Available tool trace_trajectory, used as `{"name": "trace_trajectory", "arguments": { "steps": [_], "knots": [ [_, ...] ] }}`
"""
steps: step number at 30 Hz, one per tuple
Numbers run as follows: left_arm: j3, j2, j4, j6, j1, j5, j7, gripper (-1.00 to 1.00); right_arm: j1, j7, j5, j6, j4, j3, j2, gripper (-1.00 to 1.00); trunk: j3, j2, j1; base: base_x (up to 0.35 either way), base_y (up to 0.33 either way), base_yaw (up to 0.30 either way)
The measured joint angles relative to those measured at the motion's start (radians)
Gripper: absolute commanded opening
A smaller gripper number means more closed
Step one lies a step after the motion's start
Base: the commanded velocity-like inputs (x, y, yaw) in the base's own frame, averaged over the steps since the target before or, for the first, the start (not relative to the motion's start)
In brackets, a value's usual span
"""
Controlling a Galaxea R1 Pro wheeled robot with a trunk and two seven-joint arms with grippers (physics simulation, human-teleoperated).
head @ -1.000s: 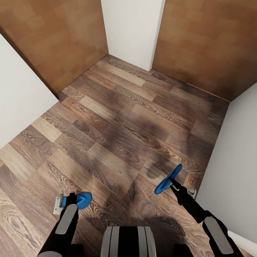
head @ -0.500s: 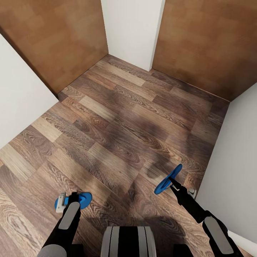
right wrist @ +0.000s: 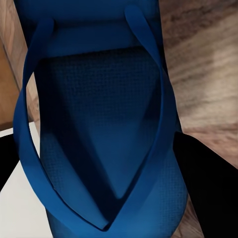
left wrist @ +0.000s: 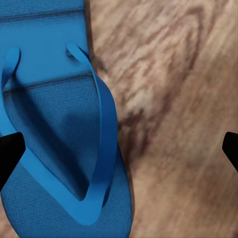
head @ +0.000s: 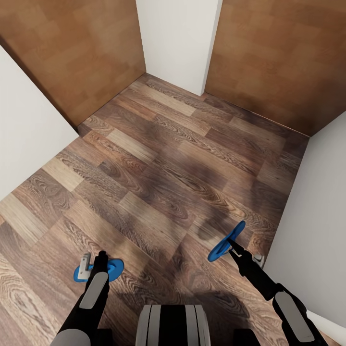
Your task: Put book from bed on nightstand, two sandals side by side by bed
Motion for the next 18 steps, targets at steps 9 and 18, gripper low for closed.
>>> {"name": "trace_trajectory", "arguments": {
  "steps": [9,18],
  "knots": [
    [0.0,0.0,0.0,-0.001,0.0,0.0,-0.001,1.0,0.0,0.0,0.0,0.0,0.001,0.0,0.0,-1.0,0.0,0.0,0.0,0.0,0.0,0.0],
    [0.0,0.0,0.0,-0.003,0.0,0.0,-0.001,1.0,0.001,0.0,0.002,0.0,0.001,0.0,0.0,-1.0,-0.023,-0.001,0.003,0.0,0.0,0.0]
  ]
}}
